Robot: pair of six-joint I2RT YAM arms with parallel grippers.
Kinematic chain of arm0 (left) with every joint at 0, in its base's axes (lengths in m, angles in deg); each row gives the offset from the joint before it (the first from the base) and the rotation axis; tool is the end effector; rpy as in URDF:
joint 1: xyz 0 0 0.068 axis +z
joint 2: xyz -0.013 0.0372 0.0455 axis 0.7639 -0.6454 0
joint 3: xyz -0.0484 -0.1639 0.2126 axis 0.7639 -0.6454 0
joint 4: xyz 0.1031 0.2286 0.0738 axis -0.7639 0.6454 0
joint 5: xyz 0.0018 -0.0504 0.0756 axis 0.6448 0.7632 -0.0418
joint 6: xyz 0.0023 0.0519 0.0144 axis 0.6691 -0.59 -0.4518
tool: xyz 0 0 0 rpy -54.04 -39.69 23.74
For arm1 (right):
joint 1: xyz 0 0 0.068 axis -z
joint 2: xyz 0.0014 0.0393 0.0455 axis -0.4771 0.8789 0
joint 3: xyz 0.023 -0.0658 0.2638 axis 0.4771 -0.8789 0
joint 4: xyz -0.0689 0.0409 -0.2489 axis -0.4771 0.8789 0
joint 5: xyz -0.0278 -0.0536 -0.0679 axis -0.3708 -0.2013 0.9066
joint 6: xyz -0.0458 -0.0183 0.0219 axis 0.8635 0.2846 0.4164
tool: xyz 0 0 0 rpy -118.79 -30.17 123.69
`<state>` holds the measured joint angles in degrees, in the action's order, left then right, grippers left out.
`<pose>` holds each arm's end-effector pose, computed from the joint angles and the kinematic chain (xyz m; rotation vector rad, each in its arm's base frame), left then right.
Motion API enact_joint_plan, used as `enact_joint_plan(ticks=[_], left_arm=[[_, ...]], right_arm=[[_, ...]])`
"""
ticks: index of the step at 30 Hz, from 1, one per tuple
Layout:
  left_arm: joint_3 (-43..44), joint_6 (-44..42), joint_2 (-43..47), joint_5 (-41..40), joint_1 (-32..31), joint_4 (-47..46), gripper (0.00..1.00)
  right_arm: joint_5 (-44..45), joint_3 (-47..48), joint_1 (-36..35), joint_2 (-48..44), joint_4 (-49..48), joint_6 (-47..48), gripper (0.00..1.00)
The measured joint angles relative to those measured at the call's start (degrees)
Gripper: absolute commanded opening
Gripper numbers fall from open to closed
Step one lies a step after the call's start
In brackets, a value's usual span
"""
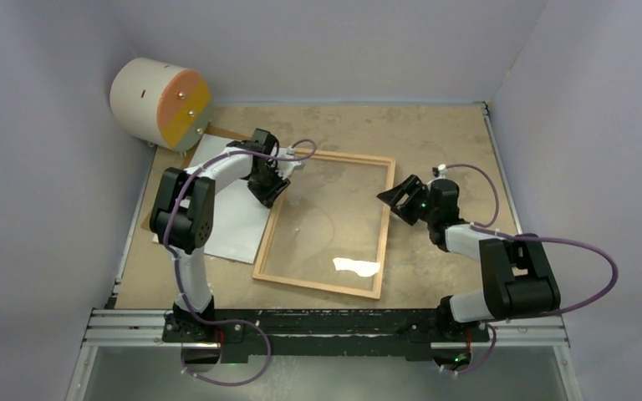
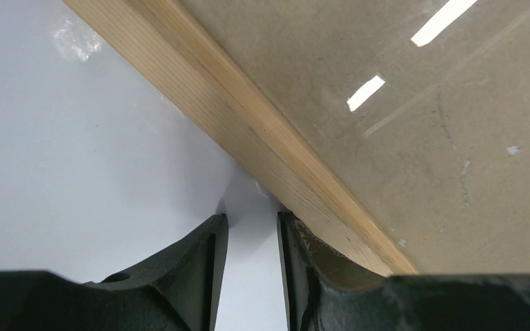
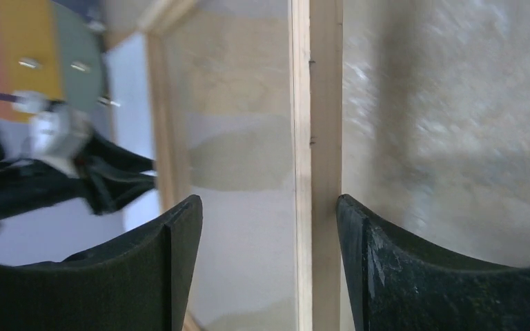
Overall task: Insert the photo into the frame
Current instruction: Pick up the photo frame from the center of the board.
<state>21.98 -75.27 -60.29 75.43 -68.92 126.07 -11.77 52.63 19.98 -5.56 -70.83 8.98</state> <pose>0.3632 -0.1339 0.1573 1.1596 2.6404 -0.2879 0.2646 0.0526 0.1618 0.5567 2.0779 1.0139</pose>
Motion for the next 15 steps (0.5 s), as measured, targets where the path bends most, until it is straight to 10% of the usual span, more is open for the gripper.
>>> enact_joint_plan(ticks=[8, 15], left_arm=[[-0.02, -0.85, -0.5, -4.11, -0.07, -0.24, 0.38], [-0.13, -0.79, -0.39, -4.46, -1.36, -0.9, 0.38]], right_arm=[[-7.13, -4.33, 1.64, -0.44, -40.98, -19.58, 0.71], [-25.59, -4.37, -6.62, 8.9, -55.01, -38.56, 0.99]])
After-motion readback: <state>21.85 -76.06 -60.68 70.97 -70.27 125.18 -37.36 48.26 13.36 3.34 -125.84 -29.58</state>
